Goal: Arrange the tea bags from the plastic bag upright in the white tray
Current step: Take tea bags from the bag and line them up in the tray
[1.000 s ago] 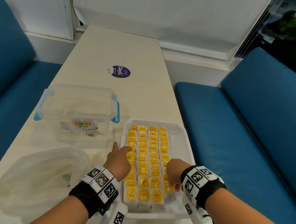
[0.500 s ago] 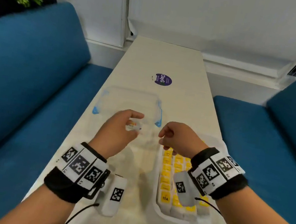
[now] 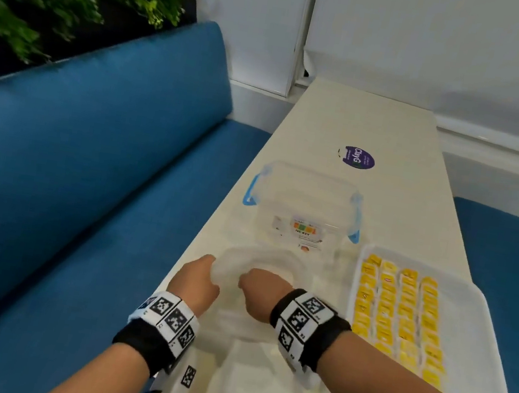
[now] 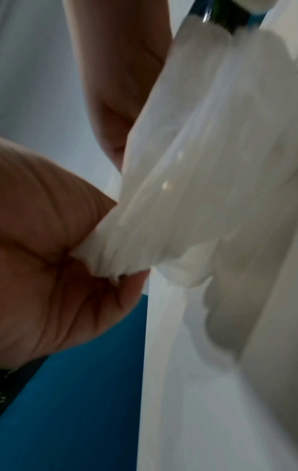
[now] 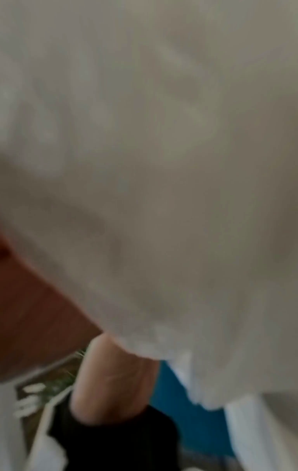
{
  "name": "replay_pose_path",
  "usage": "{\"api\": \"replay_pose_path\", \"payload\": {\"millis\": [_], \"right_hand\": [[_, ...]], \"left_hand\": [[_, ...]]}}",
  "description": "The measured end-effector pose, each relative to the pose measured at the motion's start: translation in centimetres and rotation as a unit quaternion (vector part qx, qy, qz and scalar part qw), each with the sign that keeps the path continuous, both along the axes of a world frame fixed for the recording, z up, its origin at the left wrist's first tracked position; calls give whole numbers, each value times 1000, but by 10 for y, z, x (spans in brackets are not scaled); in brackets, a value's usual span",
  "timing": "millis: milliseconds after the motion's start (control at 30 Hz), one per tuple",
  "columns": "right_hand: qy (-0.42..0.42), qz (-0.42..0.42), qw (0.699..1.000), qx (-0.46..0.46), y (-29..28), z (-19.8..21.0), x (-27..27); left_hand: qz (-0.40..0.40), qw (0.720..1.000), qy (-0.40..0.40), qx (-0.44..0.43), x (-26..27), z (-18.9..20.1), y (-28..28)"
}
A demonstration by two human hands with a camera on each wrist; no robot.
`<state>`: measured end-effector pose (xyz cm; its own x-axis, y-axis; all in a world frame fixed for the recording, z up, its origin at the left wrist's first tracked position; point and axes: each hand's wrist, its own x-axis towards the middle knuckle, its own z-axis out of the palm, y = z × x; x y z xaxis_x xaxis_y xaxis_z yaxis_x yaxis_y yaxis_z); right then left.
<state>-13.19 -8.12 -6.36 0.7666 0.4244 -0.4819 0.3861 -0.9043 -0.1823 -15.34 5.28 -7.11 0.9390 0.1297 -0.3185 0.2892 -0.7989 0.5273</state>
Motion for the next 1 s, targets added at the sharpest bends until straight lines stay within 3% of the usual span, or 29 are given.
{"api": "replay_pose_path", "payload": {"millis": [100, 267, 367, 500, 667, 1000], "right_hand": [[-34, -36, 994, -93, -3, -9, -2], [3, -82, 993, -83, 6, -20, 13], [-4, -59, 992, -107, 12, -28, 10], [-5, -67, 989, -131, 13, -34, 1], [39, -112, 992, -33, 8, -15, -8], [61, -126, 989, -46, -1, -14, -10]], "left_hand": [[2, 998, -49, -34, -3, 5, 3], [2, 979, -192, -71, -9, 37, -4], [-17, 968, -237, -78, -12, 50, -9], [-38, 963, -258, -73, -18, 53, -10], [-55, 956, -278, -74, -23, 56, -11], [-89, 944, -305, -84, -27, 59, -19]]}}
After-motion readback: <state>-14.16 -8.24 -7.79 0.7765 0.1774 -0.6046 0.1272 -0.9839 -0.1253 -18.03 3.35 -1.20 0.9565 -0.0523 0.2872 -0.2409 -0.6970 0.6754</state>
